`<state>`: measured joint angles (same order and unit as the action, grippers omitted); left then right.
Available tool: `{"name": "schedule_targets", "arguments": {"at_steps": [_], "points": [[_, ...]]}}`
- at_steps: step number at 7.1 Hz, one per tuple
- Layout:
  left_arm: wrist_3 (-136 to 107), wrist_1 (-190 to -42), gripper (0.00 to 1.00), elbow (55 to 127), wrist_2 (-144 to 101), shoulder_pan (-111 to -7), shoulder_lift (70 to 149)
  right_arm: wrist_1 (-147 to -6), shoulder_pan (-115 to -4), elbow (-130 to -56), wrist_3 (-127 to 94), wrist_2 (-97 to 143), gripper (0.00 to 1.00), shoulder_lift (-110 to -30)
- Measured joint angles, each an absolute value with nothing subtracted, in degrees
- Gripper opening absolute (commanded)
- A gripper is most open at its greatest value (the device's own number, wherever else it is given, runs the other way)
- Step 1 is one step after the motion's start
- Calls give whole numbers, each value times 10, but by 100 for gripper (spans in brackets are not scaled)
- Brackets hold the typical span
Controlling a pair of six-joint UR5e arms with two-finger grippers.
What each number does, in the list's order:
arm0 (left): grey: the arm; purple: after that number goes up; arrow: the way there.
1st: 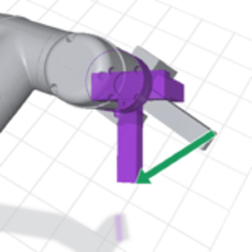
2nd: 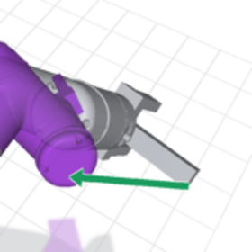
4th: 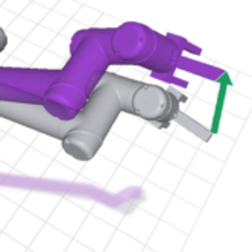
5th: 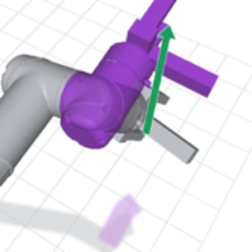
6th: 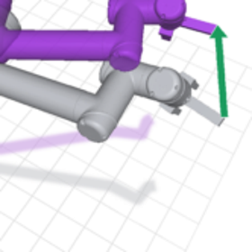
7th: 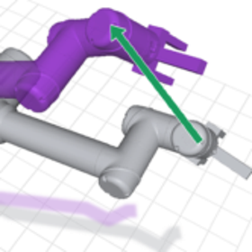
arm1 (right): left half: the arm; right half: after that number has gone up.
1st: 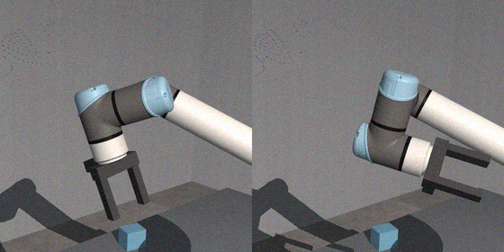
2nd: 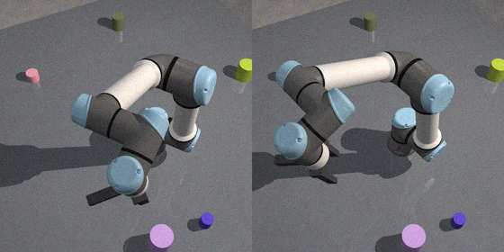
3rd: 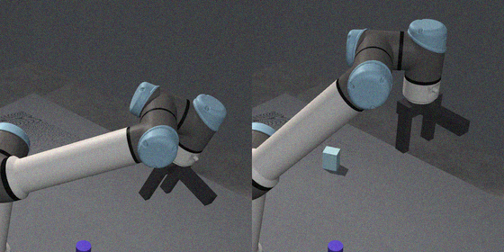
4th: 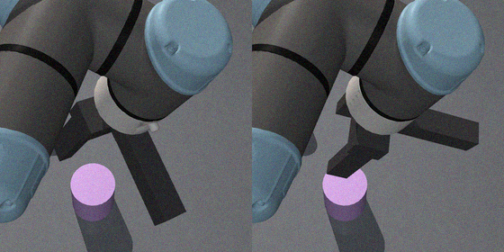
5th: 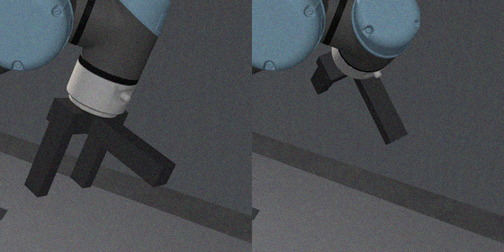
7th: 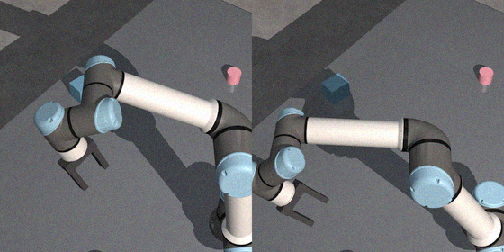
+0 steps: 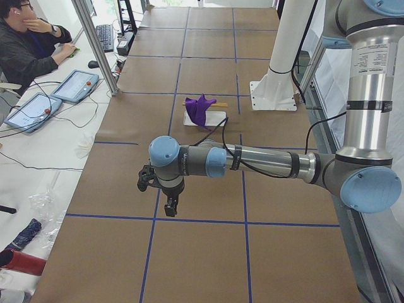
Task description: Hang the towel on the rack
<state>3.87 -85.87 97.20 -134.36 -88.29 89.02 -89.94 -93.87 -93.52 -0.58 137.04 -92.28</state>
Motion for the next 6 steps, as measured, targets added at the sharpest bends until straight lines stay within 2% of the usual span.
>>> {"name": "schedule_targets", "arguments": {"at_steps": [6], "points": [[39,-859,100,970,-1344,-884,891,-900,-939,-935,-9,1373,100,-928]]}}
